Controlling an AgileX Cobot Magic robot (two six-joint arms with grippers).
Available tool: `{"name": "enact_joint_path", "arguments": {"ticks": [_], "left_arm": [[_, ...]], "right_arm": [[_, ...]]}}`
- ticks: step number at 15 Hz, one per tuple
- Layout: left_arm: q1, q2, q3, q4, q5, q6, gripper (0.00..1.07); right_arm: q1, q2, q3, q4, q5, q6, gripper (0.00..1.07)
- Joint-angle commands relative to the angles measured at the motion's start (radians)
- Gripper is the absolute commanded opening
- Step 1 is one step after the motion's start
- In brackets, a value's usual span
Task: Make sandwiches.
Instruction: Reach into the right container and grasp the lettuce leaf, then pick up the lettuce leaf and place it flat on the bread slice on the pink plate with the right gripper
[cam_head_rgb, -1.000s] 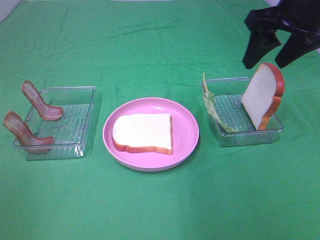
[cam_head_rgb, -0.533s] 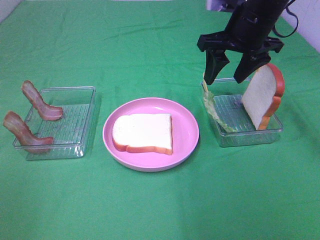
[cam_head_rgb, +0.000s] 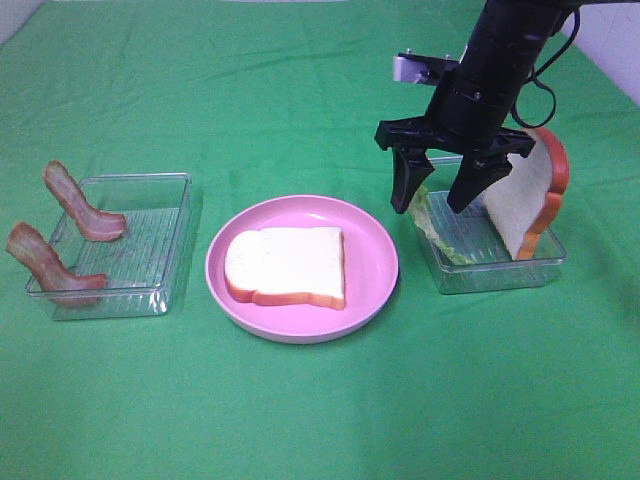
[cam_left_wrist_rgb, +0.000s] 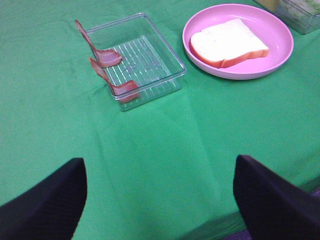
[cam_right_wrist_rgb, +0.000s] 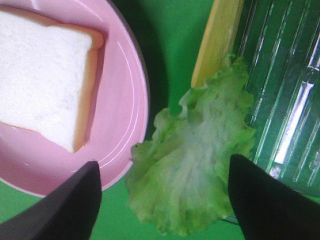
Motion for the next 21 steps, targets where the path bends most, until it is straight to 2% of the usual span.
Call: {"name": "enact_joint_path", "arguments": {"ticks": [1, 3, 5, 7, 9, 10, 12, 16, 21], "left_arm": [[-0.004, -0.007, 0.0, -0.01, -0.013, 0.0, 0.76], [-0.004, -0.007, 0.0, -0.01, -0.013, 0.0, 0.76], [-0.004, -0.007, 0.0, -0.01, -0.013, 0.0, 0.76], [-0.004, -0.007, 0.0, -0.01, -0.013, 0.0, 0.76], [-0.004, -0.007, 0.0, -0.01, -0.013, 0.0, 0.76], [-0.004, -0.007, 0.0, -0.01, -0.013, 0.0, 0.76], [-0.004, -0.007, 0.0, -0.01, -0.013, 0.0, 0.76], [-0.004, -0.007, 0.0, -0.01, -0.013, 0.0, 0.76], [-0.004, -0.007, 0.0, -0.01, -0.013, 0.0, 0.76]], "right_arm": [[0.0, 0.026, -0.005, -0.002, 0.002, 0.006, 0.68], [0.0, 0.037, -0.005, -0.011, 0.002, 0.009, 0.65], [0.0, 0.038, -0.005, -0.028, 0.004, 0.013, 0.51], [0.0, 0.038, -0.005, -0.04, 0.01, 0.013, 0.31], [0.0, 0.038, -0.005, -0.055, 0.013, 0.013, 0.18], [0.0, 0.038, -0.005, -0.055, 0.013, 0.013, 0.18], [0.0, 0.038, -0.005, -0.1, 0.029, 0.024, 0.0], [-0.001, 0.016, -0.007, -0.168, 0.043, 0.045, 0.0], [-0.002, -0.139, -0.007, -0.246, 0.044, 0.07, 0.0]]}}
